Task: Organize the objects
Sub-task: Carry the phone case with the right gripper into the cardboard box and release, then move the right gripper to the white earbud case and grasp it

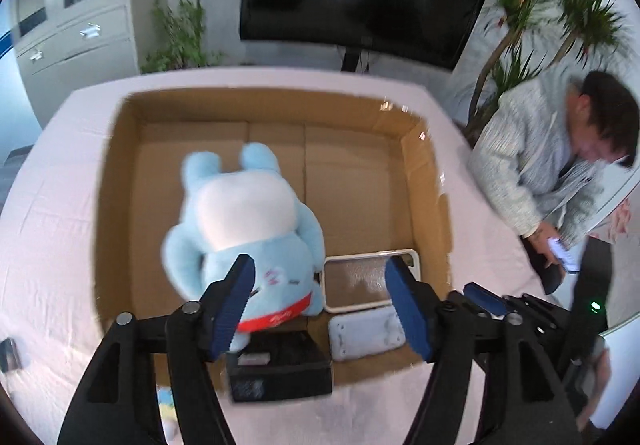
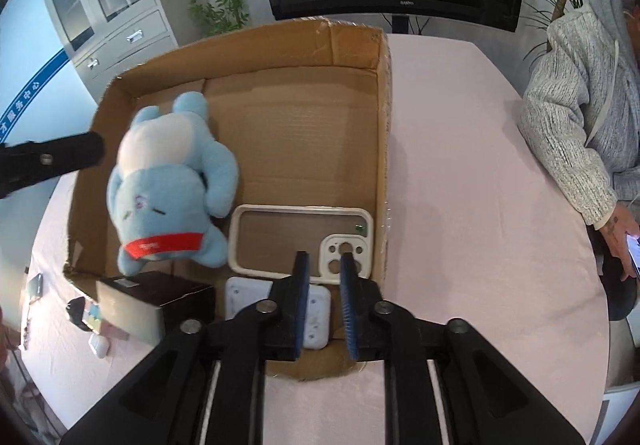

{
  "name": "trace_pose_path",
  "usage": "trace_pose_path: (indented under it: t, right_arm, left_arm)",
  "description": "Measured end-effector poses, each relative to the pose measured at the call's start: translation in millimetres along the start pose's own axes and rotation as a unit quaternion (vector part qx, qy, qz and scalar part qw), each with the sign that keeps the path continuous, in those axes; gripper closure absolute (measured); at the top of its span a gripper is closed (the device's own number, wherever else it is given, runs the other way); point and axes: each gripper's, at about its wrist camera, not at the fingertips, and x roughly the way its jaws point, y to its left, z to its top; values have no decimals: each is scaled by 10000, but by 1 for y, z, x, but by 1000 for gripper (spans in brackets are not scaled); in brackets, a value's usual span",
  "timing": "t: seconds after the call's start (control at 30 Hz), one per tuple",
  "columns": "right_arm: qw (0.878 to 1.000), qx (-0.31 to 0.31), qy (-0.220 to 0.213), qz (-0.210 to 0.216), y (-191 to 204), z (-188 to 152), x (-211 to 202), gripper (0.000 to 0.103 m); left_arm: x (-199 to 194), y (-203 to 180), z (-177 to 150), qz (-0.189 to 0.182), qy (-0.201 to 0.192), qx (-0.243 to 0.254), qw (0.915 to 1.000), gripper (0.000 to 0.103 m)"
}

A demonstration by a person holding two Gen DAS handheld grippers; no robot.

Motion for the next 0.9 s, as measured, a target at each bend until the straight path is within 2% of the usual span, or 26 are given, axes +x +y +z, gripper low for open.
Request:
trace_pose_path:
  t: [0.03, 0.07, 0.1, 0.2, 0.3, 0.4, 0.57, 0.7, 0.9]
  right_arm:
    - [10000, -64, -40, 1, 8, -2, -7, 70]
    - [9999, -118, -89, 14, 17, -5, -14, 56]
    - [9997, -175, -143, 70, 27, -9, -23, 44]
    - [9989, -310, -200, 275, 60, -24, -43, 34]
    - [9981, -282, -60, 552, 94, -44, -54, 31]
    - [9970, -339, 268, 642, 131, -70, -52, 31]
    - [9910, -179, 955, 917, 183, -115, -29, 31]
    - [9855, -305, 1381, 933, 226, -143, -3, 31]
    - [9822, -360, 1417, 1175, 268, -157, 36, 31]
  left_arm:
    - [-10, 7, -3, -32, -54, -36, 10000, 29]
    - [-26, 19, -12, -71, -139, -107, 9998, 25]
    - [-38, 28, -21, -90, -168, -173, 9997, 25]
    - [-64, 64, -52, -172, -136, -394, 9990, 25]
    - [-80, 103, -91, -170, 40, -620, 9979, 25]
    - [-87, 145, -137, -108, 393, -884, 9953, 25]
    - [-75, 215, -211, -103, 1149, -1526, 9815, 25]
    - [-62, 244, -234, -103, 1386, -1572, 9777, 26]
    - [-46, 268, -228, -134, 1354, -1496, 9793, 26]
